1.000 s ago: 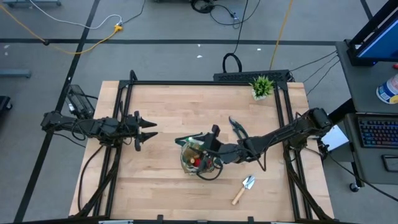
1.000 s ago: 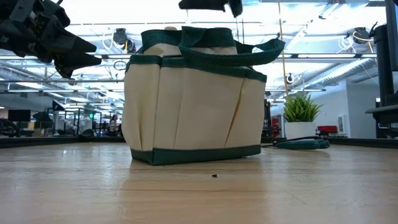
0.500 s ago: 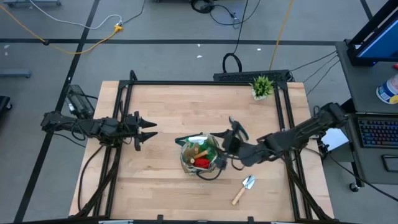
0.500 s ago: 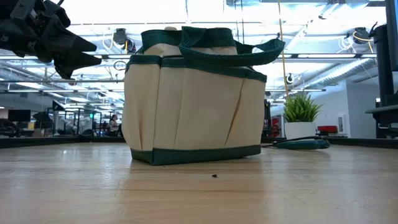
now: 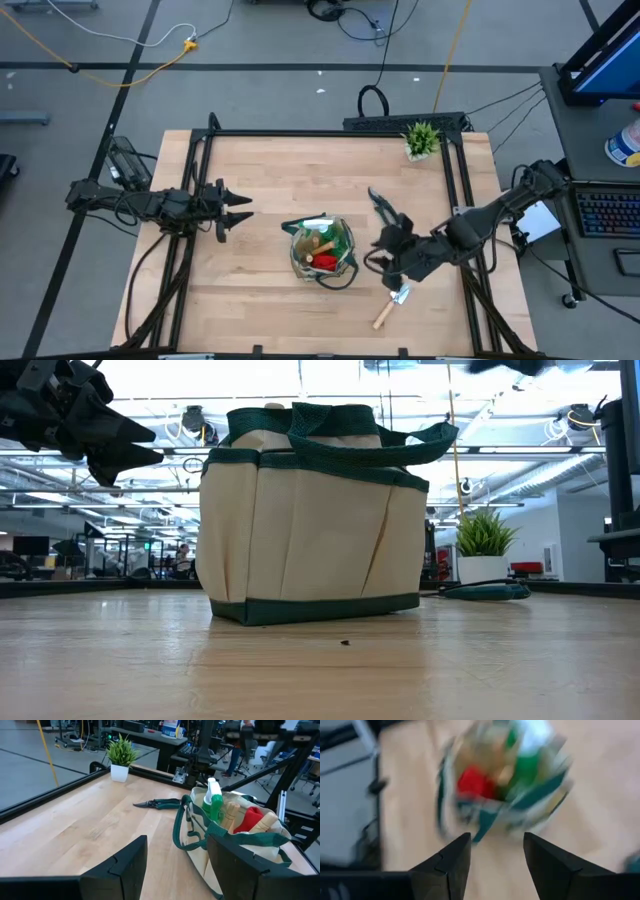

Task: Pick & Place Garden tools in Gardening bag
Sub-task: Put the brown trowel into the gardening bag

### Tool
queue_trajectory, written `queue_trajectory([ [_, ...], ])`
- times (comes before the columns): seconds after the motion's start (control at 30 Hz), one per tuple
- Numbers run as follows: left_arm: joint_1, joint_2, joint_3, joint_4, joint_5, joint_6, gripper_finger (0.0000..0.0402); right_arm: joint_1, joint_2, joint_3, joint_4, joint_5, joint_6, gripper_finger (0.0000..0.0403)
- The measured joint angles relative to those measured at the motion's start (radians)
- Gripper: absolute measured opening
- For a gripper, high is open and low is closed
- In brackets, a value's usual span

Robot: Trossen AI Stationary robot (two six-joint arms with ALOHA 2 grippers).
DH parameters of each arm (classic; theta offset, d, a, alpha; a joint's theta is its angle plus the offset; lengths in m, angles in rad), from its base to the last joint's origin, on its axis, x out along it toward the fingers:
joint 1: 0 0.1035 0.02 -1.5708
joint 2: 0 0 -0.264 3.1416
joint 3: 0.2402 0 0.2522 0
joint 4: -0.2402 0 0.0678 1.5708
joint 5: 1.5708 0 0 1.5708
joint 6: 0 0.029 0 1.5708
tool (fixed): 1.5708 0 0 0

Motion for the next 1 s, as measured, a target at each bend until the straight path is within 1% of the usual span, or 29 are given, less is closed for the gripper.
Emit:
queue_trajectory([
  [0.1, 0.000, 0.000, 0.000, 0.000, 0.000, 0.005, 0.0212, 0.019, 0.000, 0.000, -0.016, -0.152, 0.051, 0.0173],
  [0.17, 0.000, 0.000, 0.000, 0.000, 0.000, 0.006, 0.0212, 0.036, 0.000, 0.000, -0.016, -0.207, 0.074, 0.0173],
  [0.33, 0.000, 0.000, 0.000, 0.000, 0.000, 0.006, 0.0212, 0.080, 0.000, 0.000, -0.017, -0.256, 0.071, 0.0173],
  [0.5, 0.000, 0.000, 0.000, 0.000, 0.000, 0.006, 0.0212, 0.116, 0.014, 0.000, -0.019, -0.269, -0.020, 0.0173],
  [0.57, 0.000, 0.000, 0.000, 0.000, 0.000, 0.005, 0.0212, 0.127, 0.025, 0.000, -0.018, -0.293, -0.056, 0.0173],
  [0.8, 0.000, 0.000, 0.000, 0.000, 0.000, 0.002, 0.0212, 0.127, 0.107, 0.000, -0.015, -0.415, -0.167, 0.0173],
  [0.9, 0.000, 0.000, 0.000, 0.000, 0.000, 0.001, 0.0212, 0.127, 0.154, 0.000, -0.013, -0.447, -0.232, 0.0174],
  [1.0, 0.000, 0.000, 0.000, 0.000, 0.000, 0.000, 0.0212, 0.127, 0.193, 0.000, -0.011, -0.448, -0.282, 0.0177],
])
